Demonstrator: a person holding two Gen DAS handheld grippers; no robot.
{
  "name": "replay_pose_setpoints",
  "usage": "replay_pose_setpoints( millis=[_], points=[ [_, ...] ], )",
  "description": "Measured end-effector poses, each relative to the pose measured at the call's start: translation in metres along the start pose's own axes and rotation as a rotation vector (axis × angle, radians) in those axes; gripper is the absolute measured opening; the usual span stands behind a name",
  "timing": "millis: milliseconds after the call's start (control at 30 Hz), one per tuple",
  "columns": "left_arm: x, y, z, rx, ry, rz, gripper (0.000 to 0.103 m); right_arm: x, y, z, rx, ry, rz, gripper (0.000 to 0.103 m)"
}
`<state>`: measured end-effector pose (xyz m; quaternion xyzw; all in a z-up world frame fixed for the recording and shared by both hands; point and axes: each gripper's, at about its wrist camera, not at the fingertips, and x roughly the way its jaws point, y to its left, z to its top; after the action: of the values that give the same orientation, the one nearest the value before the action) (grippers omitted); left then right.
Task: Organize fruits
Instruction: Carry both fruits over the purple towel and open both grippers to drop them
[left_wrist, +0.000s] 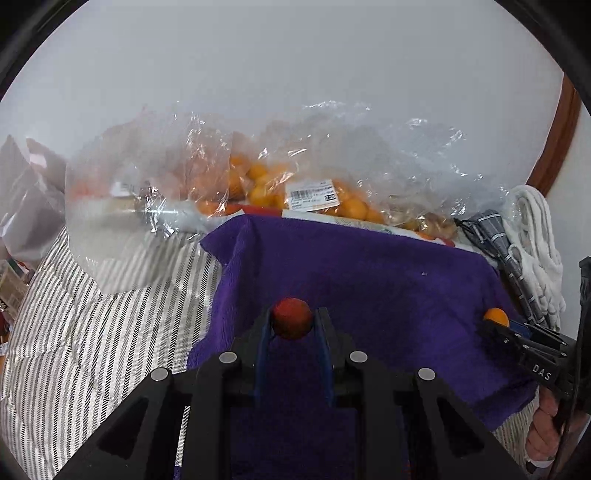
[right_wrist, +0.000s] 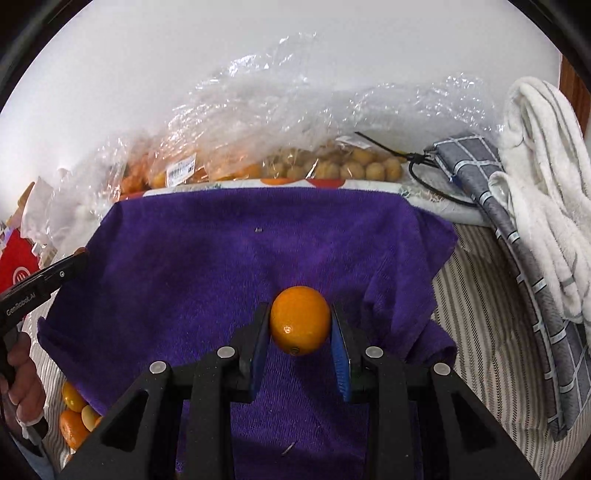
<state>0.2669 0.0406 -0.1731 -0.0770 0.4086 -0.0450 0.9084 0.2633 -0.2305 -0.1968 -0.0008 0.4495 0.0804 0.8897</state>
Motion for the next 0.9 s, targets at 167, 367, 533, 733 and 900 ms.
replay_pose_setpoints(
  millis=[167,367,533,733,900],
  points=[
    [0.005,0.0,-0.002,0.002,0.014,-0.003,0.023,0.004,0.003,-0.001,-0.012,0.01,-0.004,0.031],
    [0.011,-0.001,-0.005,0.014,0.033,0.01,0.023,0.007,0.002,0.0,-0.006,0.018,-0.013,0.031],
    [0.014,-0.002,-0.005,0.014,0.042,0.017,0.023,0.009,0.0,0.0,-0.002,0.022,-0.02,0.031],
    [0.015,-0.004,-0.005,0.027,0.043,0.029,0.023,0.009,0.004,-0.001,-0.021,0.019,-0.038,0.031],
    [0.016,-0.005,-0.006,0.038,0.044,0.033,0.023,0.01,0.004,-0.001,-0.021,0.022,-0.044,0.032]
  ],
)
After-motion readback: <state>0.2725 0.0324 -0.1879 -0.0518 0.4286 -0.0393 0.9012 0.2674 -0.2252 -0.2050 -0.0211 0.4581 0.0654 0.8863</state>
